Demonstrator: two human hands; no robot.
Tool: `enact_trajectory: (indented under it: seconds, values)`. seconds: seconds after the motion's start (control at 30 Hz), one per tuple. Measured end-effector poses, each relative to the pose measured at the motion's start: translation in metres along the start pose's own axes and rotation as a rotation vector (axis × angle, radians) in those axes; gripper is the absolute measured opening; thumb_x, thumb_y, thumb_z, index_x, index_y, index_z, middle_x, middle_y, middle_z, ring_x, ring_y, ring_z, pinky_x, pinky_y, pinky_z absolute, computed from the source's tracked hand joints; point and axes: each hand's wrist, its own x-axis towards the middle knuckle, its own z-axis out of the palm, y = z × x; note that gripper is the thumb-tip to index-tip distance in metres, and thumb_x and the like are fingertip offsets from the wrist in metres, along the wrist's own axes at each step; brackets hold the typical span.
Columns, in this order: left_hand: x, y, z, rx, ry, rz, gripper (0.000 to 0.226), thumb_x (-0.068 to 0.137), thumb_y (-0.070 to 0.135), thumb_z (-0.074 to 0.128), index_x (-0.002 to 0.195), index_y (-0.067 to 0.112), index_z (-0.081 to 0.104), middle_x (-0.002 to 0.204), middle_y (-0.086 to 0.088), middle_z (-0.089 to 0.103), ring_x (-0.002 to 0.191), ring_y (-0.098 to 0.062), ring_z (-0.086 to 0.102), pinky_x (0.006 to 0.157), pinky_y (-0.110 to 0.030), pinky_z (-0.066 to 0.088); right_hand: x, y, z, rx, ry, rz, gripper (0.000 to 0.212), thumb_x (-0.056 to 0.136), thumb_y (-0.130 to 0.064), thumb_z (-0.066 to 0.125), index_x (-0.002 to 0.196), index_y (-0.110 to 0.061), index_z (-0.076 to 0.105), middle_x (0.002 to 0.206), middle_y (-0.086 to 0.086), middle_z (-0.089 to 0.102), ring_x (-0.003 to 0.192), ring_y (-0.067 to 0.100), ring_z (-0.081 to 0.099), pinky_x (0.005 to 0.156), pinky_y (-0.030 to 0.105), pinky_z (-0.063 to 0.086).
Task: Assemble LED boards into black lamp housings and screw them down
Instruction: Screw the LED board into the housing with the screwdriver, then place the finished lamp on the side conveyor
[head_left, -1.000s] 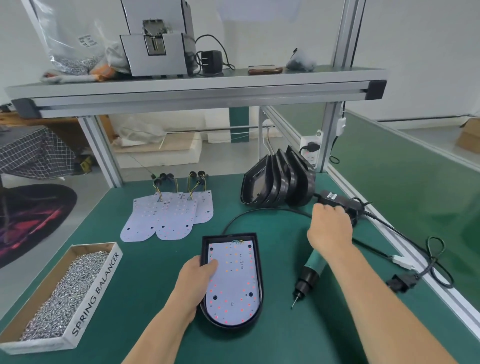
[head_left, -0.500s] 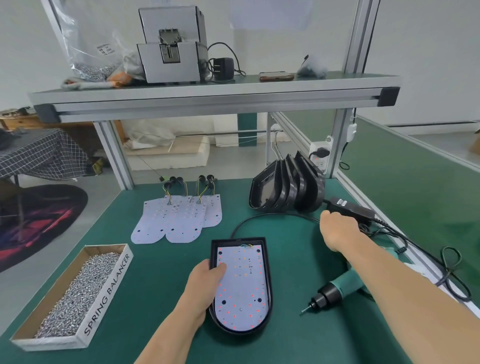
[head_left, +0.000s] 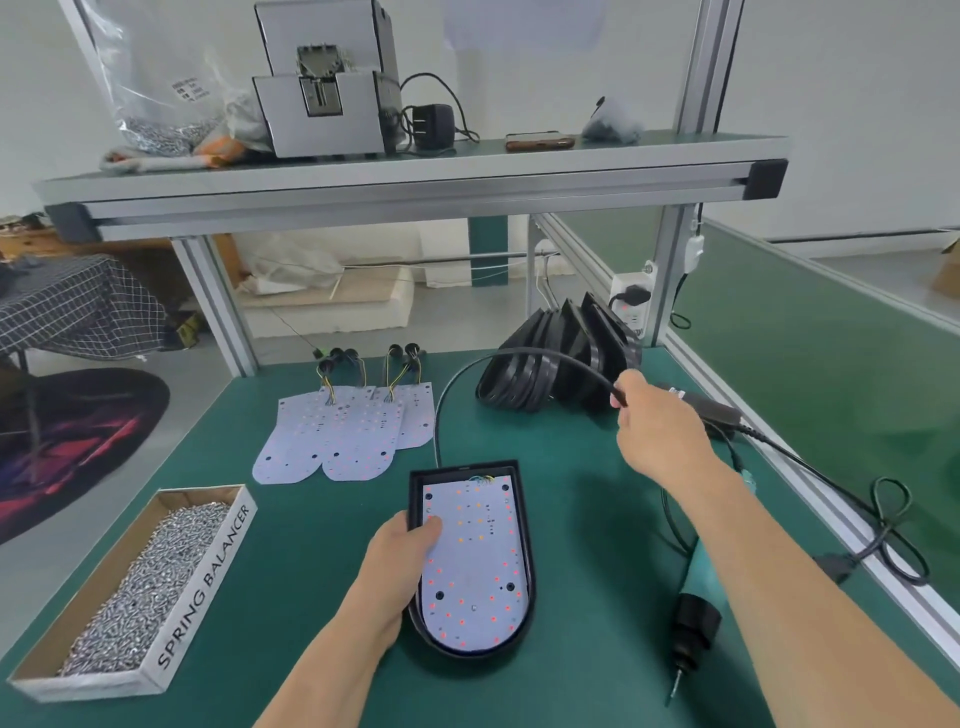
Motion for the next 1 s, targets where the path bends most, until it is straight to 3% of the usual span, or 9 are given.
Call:
enact_trajectory:
  seconds: [0.07,0.2,0.33,0.5,0.6,0.7,0.87,0.93,1.0]
  values:
    - [0.0,-0.001,0.0,-0.014,-0.006,0.006,0.021,0.102,0.015,0.051,0.103,0.012,0.072,0.1,-0.005,0.079,0.094,-0.028,0.075,0.092,-0.048,0.057,-0.003,0.002,-0.01,0.161,0.006,-0.045,0.014,0.101,-0.006,0.04,0.107,-0.018,0.046,0.088,0.004,0.063,0.075,0.024,0.057,0.066,0.038,0.048]
    - [-0.001,-0.004,-0.004,-0.101,-0.043,0.021,0.021,0.103,0.016,0.051,0.11,0.013,0.071,0.104,-0.006,0.078,0.093,-0.026,0.076,0.083,-0.043,0.058,-0.009,0.0,-0.025,0.494,0.172,-0.127,0.016,0.104,-0.01,0.042,0.104,-0.025,0.048,0.093,-0.012,0.066,0.079,0.007,0.059,0.062,0.016,0.041]
    - [-0.004,-0.005,-0.013,-0.329,-0.066,0.023,0.022,0.102,0.017,0.053,0.117,0.014,0.069,0.109,-0.007,0.077,0.096,-0.026,0.075,0.076,-0.039,0.058,-0.016,-0.007,-0.03,0.785,0.308,-0.179,0.016,0.104,-0.009,0.046,0.111,-0.021,0.053,0.093,-0.01,0.069,0.079,0.005,0.061,0.07,0.015,0.047]
    - [-0.011,-0.003,-0.016,-0.56,-0.155,-0.06,0.027,0.08,0.026,0.069,0.103,0.016,0.08,0.113,-0.013,0.075,0.093,-0.032,0.075,0.07,-0.041,0.062,-0.017,-0.019,-0.023,1.171,0.368,-0.119,0.019,0.102,-0.005,0.046,0.105,-0.021,0.055,0.09,-0.009,0.07,0.077,0.003,0.06,0.075,0.017,0.049]
    - [-0.016,0.006,-0.004,-0.567,-0.26,-0.031,0.035,0.076,0.03,0.072,0.108,0.016,0.078,0.12,-0.015,0.072,0.101,-0.033,0.073,0.079,-0.045,0.061,-0.01,-0.015,-0.019,1.333,0.299,-0.033,0.025,0.103,0.005,0.041,0.097,-0.017,0.052,0.097,0.0,0.07,0.082,0.011,0.063,0.081,0.023,0.053]
    - [-0.021,0.018,0.004,-0.57,-0.3,0.023,0.04,0.068,0.028,0.081,0.107,0.017,0.078,0.118,-0.014,0.073,0.098,-0.032,0.073,0.084,-0.047,0.06,-0.004,-0.005,-0.018,1.52,0.186,0.123,0.024,0.103,0.008,0.04,0.097,-0.012,0.052,0.091,0.009,0.071,0.072,0.015,0.063,0.072,0.025,0.054]
    - [-0.03,0.037,0.021,-0.619,-0.324,0.1,0.028,0.076,0.027,0.071,0.102,0.021,0.08,0.111,-0.01,0.076,0.094,-0.027,0.075,0.068,-0.036,0.061,-0.02,-0.009,-0.006,1.482,-0.007,0.318,0.009,0.103,-0.006,0.053,0.108,-0.005,0.061,0.073,0.005,0.069,0.052,0.004,0.051,0.049,0.016,0.042]
    - [-0.032,0.042,0.034,-0.64,-0.33,0.055,0.033,0.08,0.027,0.067,0.11,0.017,0.077,0.114,-0.011,0.075,0.098,-0.028,0.075,0.069,-0.037,0.062,-0.038,-0.023,0.005,1.513,-0.121,0.325,0.015,0.101,-0.007,0.057,0.11,0.003,0.064,0.071,0.005,0.067,0.054,0.009,0.051,0.051,0.02,0.043]
    - [-0.035,0.044,0.046,-0.647,-0.376,-0.003,0.045,0.085,0.028,0.062,0.127,0.014,0.066,0.121,-0.011,0.073,0.107,-0.029,0.072,0.076,-0.04,0.061,-0.058,-0.035,0.011,1.487,-0.185,0.315,0.016,0.097,-0.008,0.062,0.108,0.001,0.07,0.084,0.012,0.069,0.068,0.021,0.056,0.064,0.032,0.046]
